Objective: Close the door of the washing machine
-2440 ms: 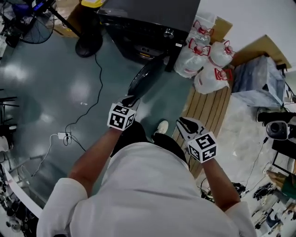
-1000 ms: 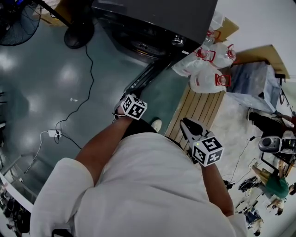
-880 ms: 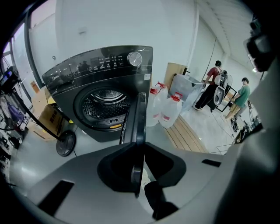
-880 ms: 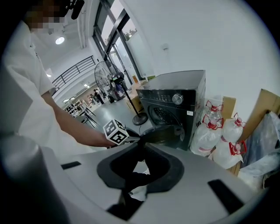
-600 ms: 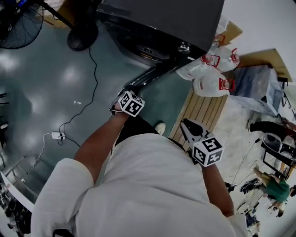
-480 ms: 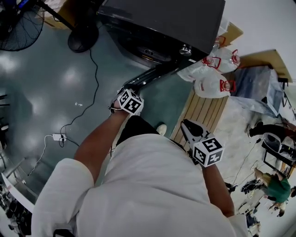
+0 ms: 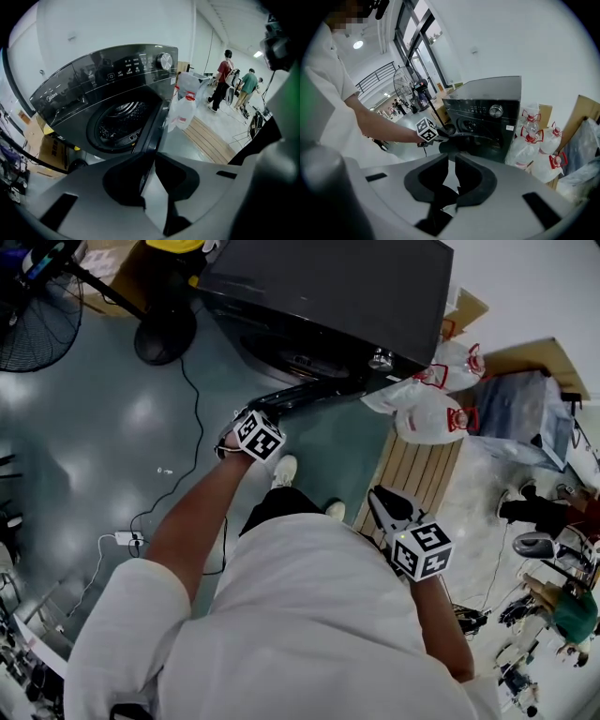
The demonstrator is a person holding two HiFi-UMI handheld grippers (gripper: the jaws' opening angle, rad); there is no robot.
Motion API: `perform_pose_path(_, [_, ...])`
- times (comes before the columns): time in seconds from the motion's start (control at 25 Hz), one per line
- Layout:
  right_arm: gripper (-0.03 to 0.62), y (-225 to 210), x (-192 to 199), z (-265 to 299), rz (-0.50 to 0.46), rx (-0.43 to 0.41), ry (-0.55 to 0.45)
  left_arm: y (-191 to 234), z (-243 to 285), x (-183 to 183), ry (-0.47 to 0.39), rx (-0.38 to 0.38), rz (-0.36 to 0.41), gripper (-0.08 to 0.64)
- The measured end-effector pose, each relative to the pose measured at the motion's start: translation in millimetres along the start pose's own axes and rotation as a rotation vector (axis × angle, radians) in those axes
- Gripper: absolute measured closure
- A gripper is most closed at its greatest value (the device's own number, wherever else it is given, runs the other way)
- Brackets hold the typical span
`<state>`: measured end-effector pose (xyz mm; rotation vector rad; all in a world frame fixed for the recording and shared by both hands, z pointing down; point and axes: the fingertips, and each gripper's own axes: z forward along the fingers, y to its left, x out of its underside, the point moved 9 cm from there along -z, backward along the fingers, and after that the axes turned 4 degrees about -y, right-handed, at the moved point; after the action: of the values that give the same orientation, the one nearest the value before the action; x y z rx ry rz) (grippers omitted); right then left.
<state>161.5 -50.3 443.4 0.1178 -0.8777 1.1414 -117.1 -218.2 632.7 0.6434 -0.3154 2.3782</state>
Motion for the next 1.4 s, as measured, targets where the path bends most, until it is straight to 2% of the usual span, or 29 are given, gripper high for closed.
perform_pose_path(0.36, [0.537,3.6,-15.0,13.8,0.031,0.052,-0.026,47.6,11.6,-17.8,-0.011,0.027,0.085,0.482])
perform_pose_path(0.56, [0.538,3.6,-20.5,18.3,0.052,0.078,-0.026,72.5,22.3,-28.9,-0.018,0.0,0.112,0.483])
perform_pose_path(1.04, [0.541,-6.6,-31.8,23.3,0.086,0.122,-0.023,111.8,38.0,-58.0,-0.052,-0.011,0.14,0.491])
perform_pose_path(1.4, [0.541,-16.4,-38.2,28.5,0.097,0.136,-0.022,129.6,49.5,-76.3,-0.078,-0.042,0.124,0.495])
